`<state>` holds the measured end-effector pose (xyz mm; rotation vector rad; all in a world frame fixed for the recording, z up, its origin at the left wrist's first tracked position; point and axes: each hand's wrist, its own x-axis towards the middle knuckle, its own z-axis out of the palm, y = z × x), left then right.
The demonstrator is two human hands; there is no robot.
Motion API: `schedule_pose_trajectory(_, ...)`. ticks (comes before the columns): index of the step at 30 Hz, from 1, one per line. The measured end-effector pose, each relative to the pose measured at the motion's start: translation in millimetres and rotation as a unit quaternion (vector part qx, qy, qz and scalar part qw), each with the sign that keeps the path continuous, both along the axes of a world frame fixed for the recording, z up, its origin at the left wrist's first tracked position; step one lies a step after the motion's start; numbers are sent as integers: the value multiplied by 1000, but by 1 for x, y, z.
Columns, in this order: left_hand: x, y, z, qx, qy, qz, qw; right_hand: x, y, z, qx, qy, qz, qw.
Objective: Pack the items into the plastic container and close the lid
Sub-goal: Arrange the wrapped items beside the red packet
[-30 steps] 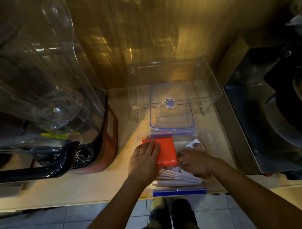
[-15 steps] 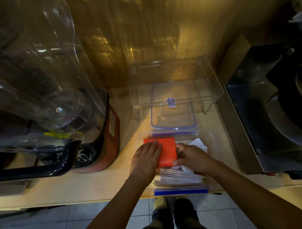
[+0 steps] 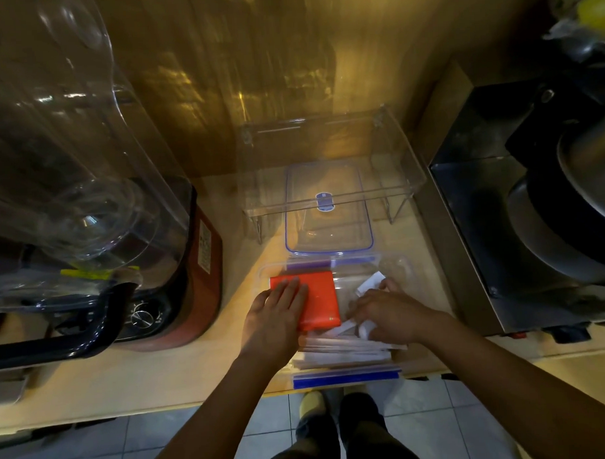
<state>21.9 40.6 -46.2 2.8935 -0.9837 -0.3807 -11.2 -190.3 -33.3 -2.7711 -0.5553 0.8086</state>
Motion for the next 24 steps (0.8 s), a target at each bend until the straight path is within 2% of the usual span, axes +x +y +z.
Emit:
schedule_pose_trajectory(4, 0, 0, 1, 4, -5, 0, 1000, 0, 7, 1, -38, -7, -1, 999)
schedule_pose_trajectory(10, 0, 0, 1, 8, -4, 6, 1000, 0, 17, -7, -68, -71, -32, 995)
schedule_pose_trajectory(13, 0, -1, 2, 12, -5, 10, 1000, 3, 25, -14, -96, -114, 2, 989)
schedule_pose_trajectory(21, 1, -2, 3, 12, 0, 28, 1000, 7, 26, -13, -122, -101, 70, 985)
schedule_pose_trajectory(24, 0, -2, 6, -2, 8, 30, 1000, 4, 20, -8, -59, -72, 47, 995)
